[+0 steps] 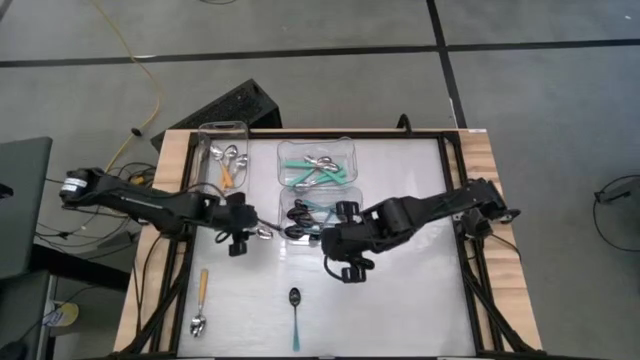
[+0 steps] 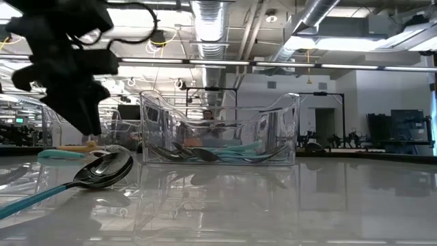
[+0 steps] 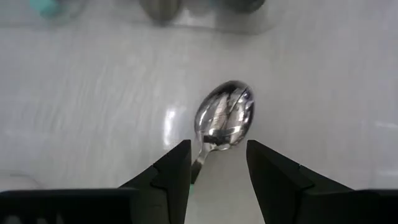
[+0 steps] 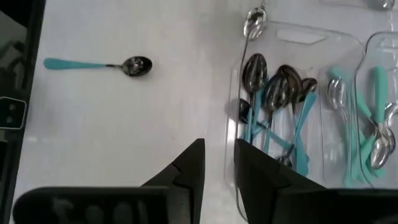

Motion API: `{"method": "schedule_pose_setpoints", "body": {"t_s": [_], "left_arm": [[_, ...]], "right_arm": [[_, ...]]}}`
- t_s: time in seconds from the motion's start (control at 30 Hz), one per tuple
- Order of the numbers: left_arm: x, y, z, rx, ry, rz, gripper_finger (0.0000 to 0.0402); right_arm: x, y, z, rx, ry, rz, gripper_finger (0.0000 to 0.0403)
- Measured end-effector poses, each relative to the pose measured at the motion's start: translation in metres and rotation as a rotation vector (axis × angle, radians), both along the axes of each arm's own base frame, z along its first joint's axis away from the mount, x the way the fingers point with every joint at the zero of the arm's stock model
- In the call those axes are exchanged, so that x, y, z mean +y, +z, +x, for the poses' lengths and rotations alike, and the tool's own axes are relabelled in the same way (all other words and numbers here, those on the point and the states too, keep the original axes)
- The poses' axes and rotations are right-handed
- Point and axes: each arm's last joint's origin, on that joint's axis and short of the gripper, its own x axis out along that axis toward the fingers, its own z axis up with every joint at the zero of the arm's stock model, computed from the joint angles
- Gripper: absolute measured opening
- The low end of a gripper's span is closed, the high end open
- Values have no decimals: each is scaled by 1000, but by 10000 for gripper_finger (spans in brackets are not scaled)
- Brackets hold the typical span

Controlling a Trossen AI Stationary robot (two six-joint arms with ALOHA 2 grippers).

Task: Sort silverware by color (type)
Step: Put the green spoon into the top right transparent bin

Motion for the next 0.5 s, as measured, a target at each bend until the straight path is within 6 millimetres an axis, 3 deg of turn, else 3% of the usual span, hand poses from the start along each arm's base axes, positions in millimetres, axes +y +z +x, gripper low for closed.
{"method": "schedule_pose_setpoints", "body": {"t_s": [0.23,0.5], "left_arm": [[21,-16,8,94,60,-62,139],[22,-32,13,189,32,-103,139]], "right_arm": [[7,-3,-8,54,-9,-25,111],[7,4,-17,55,-10,-51,111]]}}
